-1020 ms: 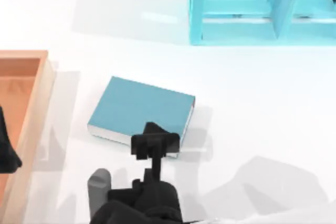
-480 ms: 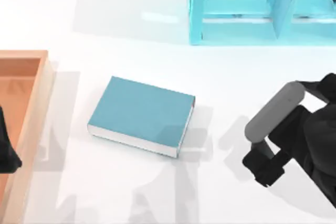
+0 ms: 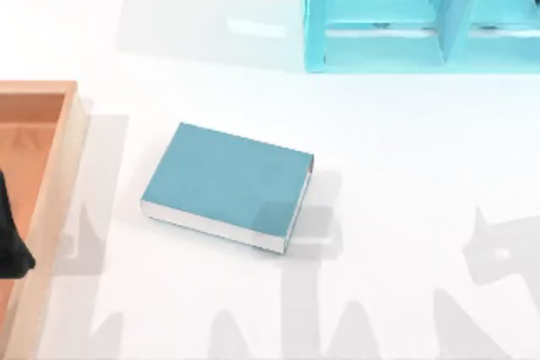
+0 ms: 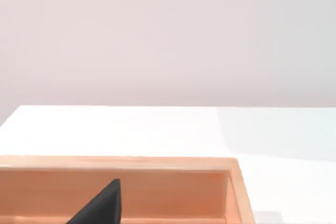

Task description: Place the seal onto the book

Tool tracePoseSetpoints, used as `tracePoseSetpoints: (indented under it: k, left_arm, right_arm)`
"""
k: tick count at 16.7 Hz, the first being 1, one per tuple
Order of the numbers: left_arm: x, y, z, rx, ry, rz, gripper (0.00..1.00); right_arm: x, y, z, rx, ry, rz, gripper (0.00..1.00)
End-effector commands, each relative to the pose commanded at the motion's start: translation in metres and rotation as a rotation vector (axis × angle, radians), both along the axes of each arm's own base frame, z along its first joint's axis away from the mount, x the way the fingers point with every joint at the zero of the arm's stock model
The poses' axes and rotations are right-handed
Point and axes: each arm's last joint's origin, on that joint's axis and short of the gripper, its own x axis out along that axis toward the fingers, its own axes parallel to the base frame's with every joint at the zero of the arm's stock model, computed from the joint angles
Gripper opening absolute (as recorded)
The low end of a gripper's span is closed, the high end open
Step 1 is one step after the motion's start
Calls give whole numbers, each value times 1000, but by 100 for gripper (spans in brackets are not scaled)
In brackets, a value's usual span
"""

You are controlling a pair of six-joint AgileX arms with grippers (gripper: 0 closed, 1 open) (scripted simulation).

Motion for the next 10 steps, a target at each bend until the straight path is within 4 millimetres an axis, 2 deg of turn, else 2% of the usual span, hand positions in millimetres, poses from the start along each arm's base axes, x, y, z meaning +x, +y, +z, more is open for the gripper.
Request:
tracePoseSetpoints:
  k: [5, 10]
  left_arm:
    - [0, 0, 0, 0, 0, 0, 100]
    - [0, 0, 0, 0, 0, 0, 100]
  right_arm:
    - [-12, -23, -7, 151, -135, -115, 100]
    - [-14, -26, -7, 166, -155, -130, 100]
